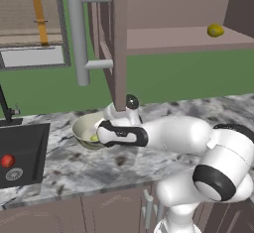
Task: Pick the lemons from the cabinet and place them in one bowl. Pick the onion from the sink and place it in the other bowl.
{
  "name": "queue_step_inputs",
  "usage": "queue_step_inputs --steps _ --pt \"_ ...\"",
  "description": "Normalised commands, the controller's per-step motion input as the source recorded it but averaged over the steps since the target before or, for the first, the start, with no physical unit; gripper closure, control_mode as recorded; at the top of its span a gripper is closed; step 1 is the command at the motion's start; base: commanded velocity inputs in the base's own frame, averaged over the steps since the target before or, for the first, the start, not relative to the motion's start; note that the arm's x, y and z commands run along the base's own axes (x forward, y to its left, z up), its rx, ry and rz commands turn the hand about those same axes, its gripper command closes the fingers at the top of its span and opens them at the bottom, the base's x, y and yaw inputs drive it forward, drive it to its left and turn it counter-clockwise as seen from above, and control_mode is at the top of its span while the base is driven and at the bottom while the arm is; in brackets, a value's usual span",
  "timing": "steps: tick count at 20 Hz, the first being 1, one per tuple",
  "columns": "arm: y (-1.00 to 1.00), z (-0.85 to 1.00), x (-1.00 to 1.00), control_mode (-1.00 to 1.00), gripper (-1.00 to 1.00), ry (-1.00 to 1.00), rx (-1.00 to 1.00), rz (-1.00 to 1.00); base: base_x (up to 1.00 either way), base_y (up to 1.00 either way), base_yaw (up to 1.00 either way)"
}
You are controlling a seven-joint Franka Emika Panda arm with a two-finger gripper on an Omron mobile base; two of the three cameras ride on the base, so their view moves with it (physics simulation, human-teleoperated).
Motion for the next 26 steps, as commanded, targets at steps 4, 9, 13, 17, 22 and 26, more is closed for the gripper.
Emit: queue_step_inputs --steps 4,9,13,17,22,26 --pt "-0.16 0.56 -0.3 -1.0 -1.0 -0.03 0.0 0.0 0.0 0.0 0.0" --pt "-0.27 0.26 -0.55 -1.0 -1.0 -0.08 0.0 -0.03 0.0 0.0 0.0" --pt "-0.47 0.19 -0.57 -1.0 -1.0 -0.04 0.0 -0.12 0.0 0.0 0.0" --pt "-0.55 0.48 -0.32 -1.0 -1.0 0.0 0.03 -0.15 0.0 0.0 0.0" --pt "-0.47 0.5 -0.07 -1.0 -1.0 0.04 0.01 -0.18 0.0 0.0 0.0" --pt "-0.42 0.04 0.03 -1.0 -1.0 0.06 0.0 -0.25 0.0 0.0 0.0"
